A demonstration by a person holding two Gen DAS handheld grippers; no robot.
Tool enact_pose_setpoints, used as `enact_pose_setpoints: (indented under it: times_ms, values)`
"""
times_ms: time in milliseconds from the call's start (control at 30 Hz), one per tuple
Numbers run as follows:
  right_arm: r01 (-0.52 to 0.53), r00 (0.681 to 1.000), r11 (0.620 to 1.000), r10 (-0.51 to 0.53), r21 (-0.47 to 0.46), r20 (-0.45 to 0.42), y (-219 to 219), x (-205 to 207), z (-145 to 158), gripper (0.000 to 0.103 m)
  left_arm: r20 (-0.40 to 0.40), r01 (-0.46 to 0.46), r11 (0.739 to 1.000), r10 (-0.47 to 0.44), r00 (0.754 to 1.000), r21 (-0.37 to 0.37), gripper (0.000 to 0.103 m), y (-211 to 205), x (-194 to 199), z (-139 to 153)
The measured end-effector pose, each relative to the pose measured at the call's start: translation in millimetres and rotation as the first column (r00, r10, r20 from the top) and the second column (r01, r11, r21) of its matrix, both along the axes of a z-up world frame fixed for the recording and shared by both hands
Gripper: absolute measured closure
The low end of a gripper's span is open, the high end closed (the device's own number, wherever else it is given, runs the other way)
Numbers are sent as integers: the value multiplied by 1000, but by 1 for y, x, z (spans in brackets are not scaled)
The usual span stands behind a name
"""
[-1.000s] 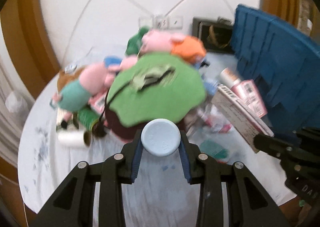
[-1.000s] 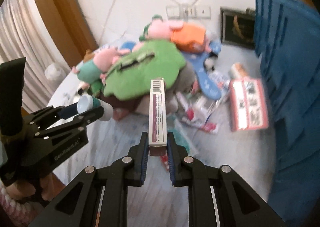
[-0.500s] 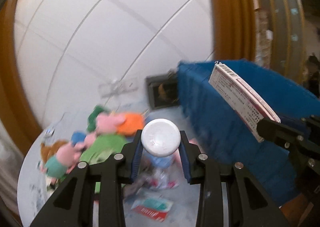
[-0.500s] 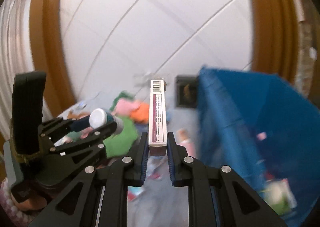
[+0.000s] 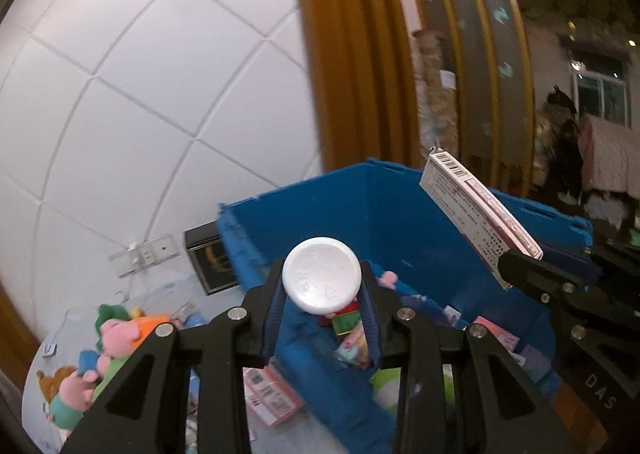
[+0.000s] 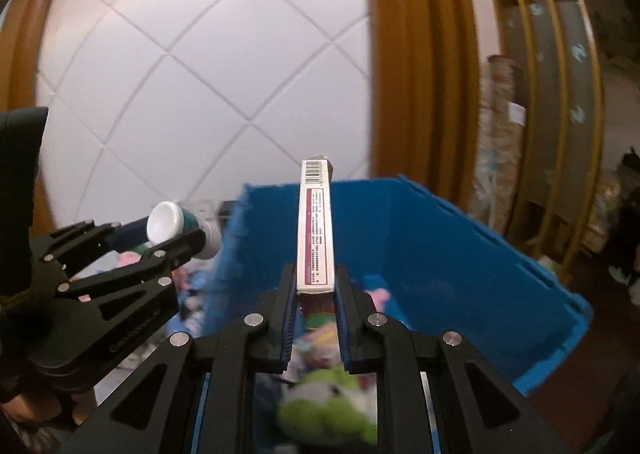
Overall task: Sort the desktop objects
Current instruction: 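Carry the pill bottle and slim box over the blue bin and release both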
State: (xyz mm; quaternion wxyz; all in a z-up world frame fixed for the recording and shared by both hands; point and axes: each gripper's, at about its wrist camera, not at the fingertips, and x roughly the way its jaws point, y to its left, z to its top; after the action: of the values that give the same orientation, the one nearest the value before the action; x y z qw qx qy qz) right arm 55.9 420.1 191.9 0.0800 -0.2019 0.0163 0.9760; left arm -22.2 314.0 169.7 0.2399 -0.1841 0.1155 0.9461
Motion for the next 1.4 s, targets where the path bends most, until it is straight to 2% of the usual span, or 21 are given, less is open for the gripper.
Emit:
enact_pose_setpoints:
  times_ms: [267,333,600,900,933,1067,1167,1300,1367,1400]
  values:
    - [82,994,997,-81,-15,77,59,-1,-17,86,48,68,995,-64,997,-76,69,54,-6,-11]
    - [86,991,996,-83,-20,107,73,-14,-21,86,67,80,993,-74,995,-88,69,63,-6,-13]
    - [92,978,996,-89,-5,189,83,-26,-42,86,113,108,988,-95,989,-113,69,71,-13,-20]
    - [100,971,995,-92,-25,220,95,-36,-63,86,113,109,981,-92,989,-158,69,79,-11,-25]
    - [101,971,995,-93,-26,221,95,-36,-65,86,122,109,981,-90,988,-159,68,79,-12,-26]
    - [106,969,994,-96,-34,227,100,-37,-70,86,109,100,982,-83,991,-161,39,80,-10,-24]
    - [110,967,993,-100,-32,234,103,-38,-72,85,81,95,979,-81,993,-179,38,83,-7,-24]
    - [127,965,992,-117,-25,237,104,-37,-73,84,100,89,984,-74,992,-153,38,78,-12,-23]
    - [137,963,990,-130,-13,238,104,-35,-73,78,100,78,988,-65,993,-135,38,74,-13,-22]
    - [139,962,990,-133,-8,237,103,-34,-74,70,102,72,990,-59,993,-124,38,71,-13,-21]
